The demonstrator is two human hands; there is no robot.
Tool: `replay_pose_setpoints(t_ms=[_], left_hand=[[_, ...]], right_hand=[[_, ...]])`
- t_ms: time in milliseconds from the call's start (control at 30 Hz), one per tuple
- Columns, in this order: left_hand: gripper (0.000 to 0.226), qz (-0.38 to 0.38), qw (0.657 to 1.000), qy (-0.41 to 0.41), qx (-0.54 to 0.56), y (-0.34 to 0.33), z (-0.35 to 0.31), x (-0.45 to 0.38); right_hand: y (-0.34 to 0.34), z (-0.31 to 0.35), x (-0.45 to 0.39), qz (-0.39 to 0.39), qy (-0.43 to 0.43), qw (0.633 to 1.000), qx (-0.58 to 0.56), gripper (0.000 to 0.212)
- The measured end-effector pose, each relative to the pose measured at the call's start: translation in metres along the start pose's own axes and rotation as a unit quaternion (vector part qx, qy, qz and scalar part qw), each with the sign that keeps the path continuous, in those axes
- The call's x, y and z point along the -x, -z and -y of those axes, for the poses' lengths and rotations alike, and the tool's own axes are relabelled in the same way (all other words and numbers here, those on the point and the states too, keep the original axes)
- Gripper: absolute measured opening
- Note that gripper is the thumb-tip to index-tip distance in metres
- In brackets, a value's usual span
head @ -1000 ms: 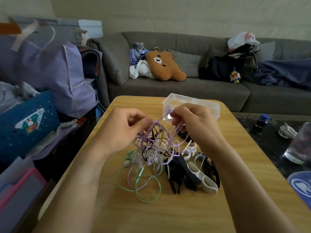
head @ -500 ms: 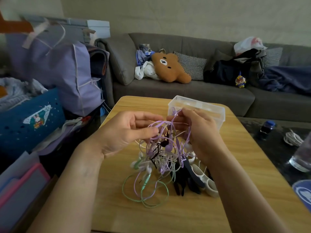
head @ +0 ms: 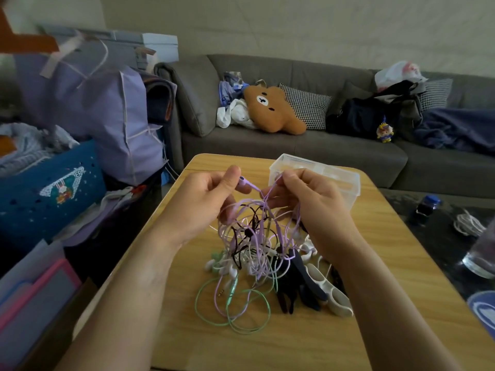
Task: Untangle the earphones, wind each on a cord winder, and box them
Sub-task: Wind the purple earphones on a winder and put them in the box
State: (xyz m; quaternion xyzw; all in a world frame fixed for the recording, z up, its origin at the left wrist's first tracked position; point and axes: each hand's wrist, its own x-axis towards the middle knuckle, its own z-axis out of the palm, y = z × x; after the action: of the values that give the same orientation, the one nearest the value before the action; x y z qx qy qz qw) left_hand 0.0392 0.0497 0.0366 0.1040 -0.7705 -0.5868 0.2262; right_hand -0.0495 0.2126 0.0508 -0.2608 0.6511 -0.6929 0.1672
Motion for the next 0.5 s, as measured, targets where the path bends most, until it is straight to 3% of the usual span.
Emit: replay_pose_setpoints(t_ms=[167, 233, 367, 433, 500], left_hand=[[0.012, -0.098, 0.991, -0.017, -0.085, 0.001, 0.005, -0.002], [0.011, -0.106, 0.990, -0.027, -0.093, 0.001, 0.003, -0.001], [0.028, 0.020, 0.993, -0.056, -0.101, 0.002, -0.005, 0.003], [0.020, 0.074, 0.989, -0.057, -0.114, 0.002, -0.002, 0.003], [0.011, 0.064, 0.988, -0.060, -0.125, 0.003, 0.002, 0.002]], right_hand=[[-0.002, 0.000, 0.001, 0.011, 0.019, 0.999, 0.035, 0.028], [-0.002, 0.000, 0.001, -0.002, 0.024, 0.999, 0.047, 0.025], [0.001, 0.002, 0.001, -0.015, 0.053, 0.997, 0.050, 0.021], [0.003, 0.004, 0.002, -0.023, 0.065, 0.996, 0.050, 0.019], [0.006, 0.005, 0.002, -0.042, 0.069, 0.996, 0.038, 0.019]])
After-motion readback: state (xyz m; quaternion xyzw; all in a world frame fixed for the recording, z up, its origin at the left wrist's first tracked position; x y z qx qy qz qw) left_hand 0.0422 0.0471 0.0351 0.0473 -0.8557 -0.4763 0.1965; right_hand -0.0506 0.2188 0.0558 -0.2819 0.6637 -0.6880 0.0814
